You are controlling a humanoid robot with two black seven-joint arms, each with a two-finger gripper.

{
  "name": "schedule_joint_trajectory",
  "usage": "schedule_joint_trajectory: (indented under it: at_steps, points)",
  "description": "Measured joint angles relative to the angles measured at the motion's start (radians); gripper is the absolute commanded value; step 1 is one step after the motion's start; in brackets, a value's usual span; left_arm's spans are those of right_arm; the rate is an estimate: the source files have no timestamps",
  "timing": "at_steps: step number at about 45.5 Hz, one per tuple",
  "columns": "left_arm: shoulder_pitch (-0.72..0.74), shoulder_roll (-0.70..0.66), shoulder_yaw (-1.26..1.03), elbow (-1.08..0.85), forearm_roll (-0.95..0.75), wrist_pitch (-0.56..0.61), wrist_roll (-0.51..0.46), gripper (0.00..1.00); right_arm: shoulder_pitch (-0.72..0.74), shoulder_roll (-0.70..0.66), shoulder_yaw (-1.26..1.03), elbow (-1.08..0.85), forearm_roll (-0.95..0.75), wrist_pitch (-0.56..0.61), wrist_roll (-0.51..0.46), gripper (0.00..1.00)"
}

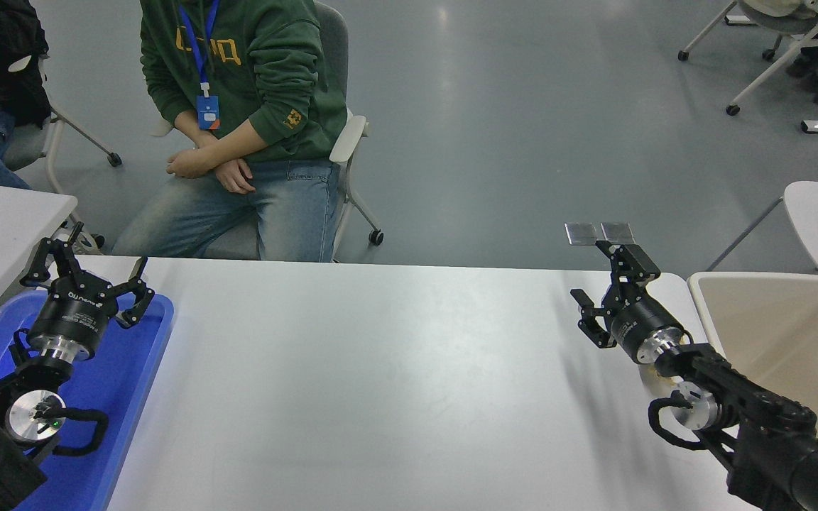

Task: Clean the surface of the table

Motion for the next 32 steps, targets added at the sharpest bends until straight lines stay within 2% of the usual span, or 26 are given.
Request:
schedule_joint_trajectory:
  at_steps: [17, 32]
  points:
    - [0.0, 0.0, 0.0, 0.0, 0.0, 0.0, 0.001, 1.0, 0.116, -0.187, -0.24, 0.121, -0.073, -0.037, -0.003, 1.0]
    - [0.0, 0.0, 0.0, 0.0, 0.0, 0.0, 0.001, 1.0, 0.196, -0.28, -0.382, 0.183, -0.321, -0.074, -0.027, 1.0]
